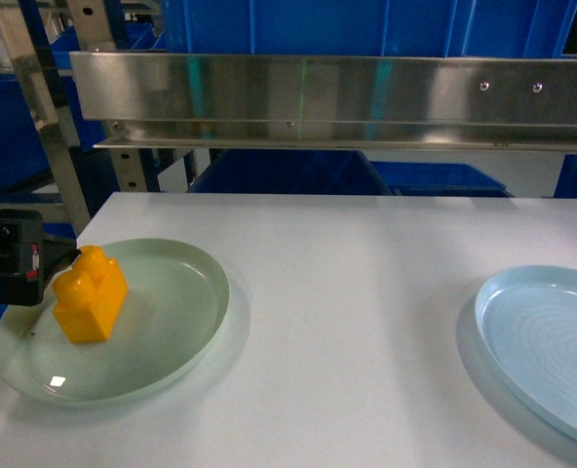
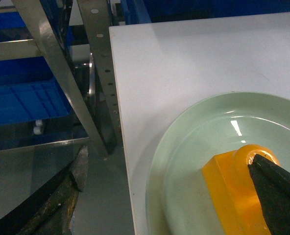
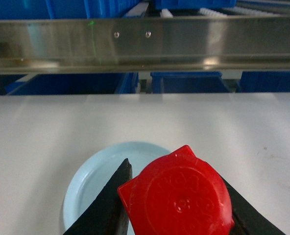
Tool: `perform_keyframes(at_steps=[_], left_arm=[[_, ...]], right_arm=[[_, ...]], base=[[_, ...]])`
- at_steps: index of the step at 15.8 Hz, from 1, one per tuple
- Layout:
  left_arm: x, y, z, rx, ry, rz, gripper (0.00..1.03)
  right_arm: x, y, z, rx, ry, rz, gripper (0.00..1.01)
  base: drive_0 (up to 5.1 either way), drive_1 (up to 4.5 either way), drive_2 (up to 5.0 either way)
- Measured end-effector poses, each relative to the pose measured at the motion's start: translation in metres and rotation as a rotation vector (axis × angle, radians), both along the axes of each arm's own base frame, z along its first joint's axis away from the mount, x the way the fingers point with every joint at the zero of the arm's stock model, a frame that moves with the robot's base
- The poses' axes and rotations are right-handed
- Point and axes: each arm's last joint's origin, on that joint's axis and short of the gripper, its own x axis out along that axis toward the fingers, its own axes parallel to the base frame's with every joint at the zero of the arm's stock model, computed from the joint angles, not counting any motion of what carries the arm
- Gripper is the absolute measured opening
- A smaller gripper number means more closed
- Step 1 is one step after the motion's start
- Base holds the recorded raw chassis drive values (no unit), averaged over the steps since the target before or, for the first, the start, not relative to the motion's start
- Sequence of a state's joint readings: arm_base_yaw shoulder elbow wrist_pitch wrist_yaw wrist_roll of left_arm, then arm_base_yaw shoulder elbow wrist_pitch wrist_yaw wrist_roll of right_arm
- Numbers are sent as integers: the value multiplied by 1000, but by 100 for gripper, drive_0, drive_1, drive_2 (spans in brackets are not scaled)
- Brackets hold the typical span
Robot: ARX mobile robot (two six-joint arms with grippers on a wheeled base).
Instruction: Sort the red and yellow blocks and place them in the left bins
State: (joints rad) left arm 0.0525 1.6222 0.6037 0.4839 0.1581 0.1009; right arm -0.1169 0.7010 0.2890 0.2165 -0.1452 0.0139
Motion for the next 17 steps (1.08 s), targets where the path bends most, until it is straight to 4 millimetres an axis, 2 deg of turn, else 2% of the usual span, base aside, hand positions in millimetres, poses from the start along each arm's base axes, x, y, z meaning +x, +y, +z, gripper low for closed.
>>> perform_keyframes(at_steps=[3, 6, 10, 17], left_arm=[[0, -2, 1, 1, -9, -2, 98], [3, -7, 3, 15, -9, -11, 98], [5, -28, 7, 65, -39, -52, 98], [3, -47, 8, 89, -33, -98, 98]], right_arm=[[-1, 2, -18, -2, 68, 1, 34], [-2, 2, -17, -2, 59, 2, 34], [-4, -1, -16, 4, 52, 7, 34], [-8, -4, -12, 6, 35, -4, 33]], base=[[0, 0, 0], [0, 0, 0], [0, 0, 0], [0, 0, 0]])
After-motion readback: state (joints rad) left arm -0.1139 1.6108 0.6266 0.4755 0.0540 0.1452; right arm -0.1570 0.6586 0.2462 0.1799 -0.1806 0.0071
